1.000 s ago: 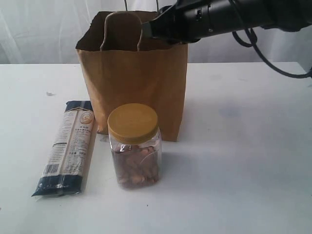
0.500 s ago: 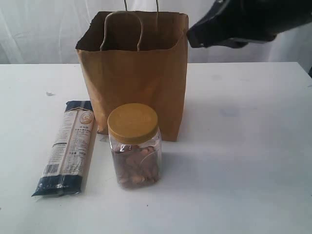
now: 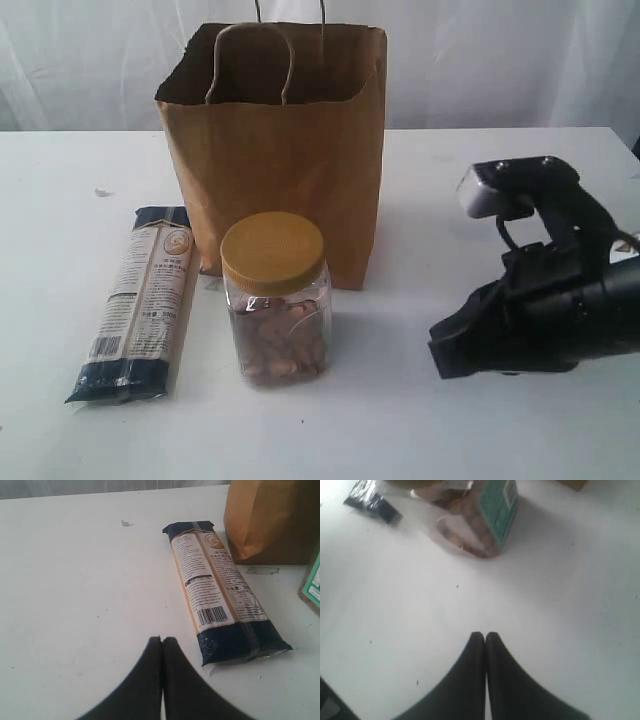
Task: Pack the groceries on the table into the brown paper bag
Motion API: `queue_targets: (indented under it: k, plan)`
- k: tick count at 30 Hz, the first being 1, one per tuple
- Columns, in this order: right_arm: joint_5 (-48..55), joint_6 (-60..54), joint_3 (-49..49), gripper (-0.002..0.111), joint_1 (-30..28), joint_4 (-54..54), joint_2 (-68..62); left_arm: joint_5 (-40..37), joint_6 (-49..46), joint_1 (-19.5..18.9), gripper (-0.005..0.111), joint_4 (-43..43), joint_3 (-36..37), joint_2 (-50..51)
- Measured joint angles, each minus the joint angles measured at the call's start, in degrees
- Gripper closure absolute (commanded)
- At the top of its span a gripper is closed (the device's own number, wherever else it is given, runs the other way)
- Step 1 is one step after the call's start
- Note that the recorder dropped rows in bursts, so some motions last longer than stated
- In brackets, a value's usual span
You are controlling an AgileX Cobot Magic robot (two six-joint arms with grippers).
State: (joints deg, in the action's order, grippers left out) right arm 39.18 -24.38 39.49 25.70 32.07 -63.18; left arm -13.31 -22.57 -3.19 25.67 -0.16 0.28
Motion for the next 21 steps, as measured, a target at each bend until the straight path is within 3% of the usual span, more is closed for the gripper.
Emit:
queue_targets:
  k: [5,12,18,21]
  plan:
    - [-12.77,-1.02,-1.84,0.108,0.00,8.30,-3.53,0.00,0.00,0.00,0.107,0.00,0.00,0.00]
    - [-17.84,-10.88,4.63,0.108,0.00,18.89,-22.47,0.00,0.00,0.00,0.107,0.00,0.00,0.00]
    - [-17.61,-22.82,9.54,0.108,3.83,31.26,-30.55,0.00,0.00,0.00,0.107,0.00,0.00,0.00]
    - [-9.83,-35.29,9.78,0.108,8.07,40.14,-33.41,0.00,0.00,0.00,0.107,0.00,0.00,0.00]
